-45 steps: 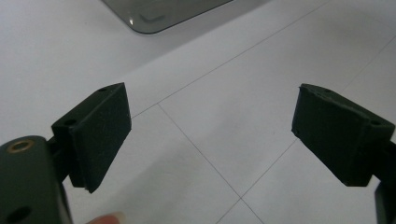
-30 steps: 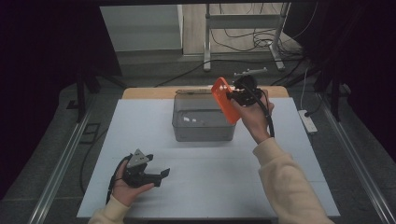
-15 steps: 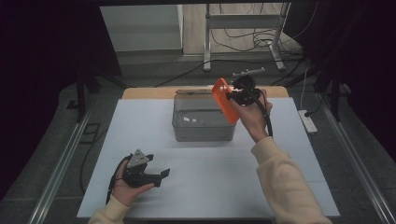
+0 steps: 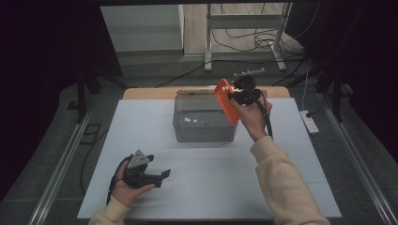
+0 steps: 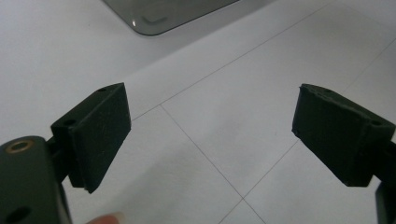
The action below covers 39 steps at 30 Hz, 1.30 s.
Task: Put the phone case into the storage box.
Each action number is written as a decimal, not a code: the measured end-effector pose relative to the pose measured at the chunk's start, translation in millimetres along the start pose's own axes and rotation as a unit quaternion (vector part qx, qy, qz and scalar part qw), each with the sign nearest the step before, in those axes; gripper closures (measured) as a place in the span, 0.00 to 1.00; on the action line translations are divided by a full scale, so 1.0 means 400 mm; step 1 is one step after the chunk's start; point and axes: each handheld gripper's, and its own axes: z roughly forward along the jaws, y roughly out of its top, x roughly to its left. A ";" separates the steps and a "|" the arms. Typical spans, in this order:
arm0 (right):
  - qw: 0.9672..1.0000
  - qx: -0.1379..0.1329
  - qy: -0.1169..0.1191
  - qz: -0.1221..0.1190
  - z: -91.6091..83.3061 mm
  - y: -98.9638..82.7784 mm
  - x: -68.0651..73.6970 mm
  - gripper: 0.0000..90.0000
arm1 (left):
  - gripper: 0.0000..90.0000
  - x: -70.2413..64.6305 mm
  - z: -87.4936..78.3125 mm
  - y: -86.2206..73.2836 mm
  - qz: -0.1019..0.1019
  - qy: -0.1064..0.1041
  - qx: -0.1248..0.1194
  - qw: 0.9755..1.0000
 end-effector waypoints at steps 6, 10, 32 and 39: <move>1.000 0.002 -0.002 0.000 0.008 -0.001 -0.002 0.88 | 0.13 0.000 -0.001 0.000 0.001 0.000 -0.001 1.000; 1.000 0.002 -0.006 0.001 0.011 -0.001 -0.007 0.88 | 0.13 0.000 0.000 0.000 0.000 0.000 0.000 1.000; 0.999 0.009 -0.038 0.002 0.043 -0.007 -0.004 0.88 | 0.13 0.000 0.000 0.000 0.001 0.000 0.000 1.000; 0.999 0.012 -0.039 0.007 0.053 -0.010 -0.007 0.88 | 0.13 0.000 0.000 0.000 0.001 0.000 0.000 1.000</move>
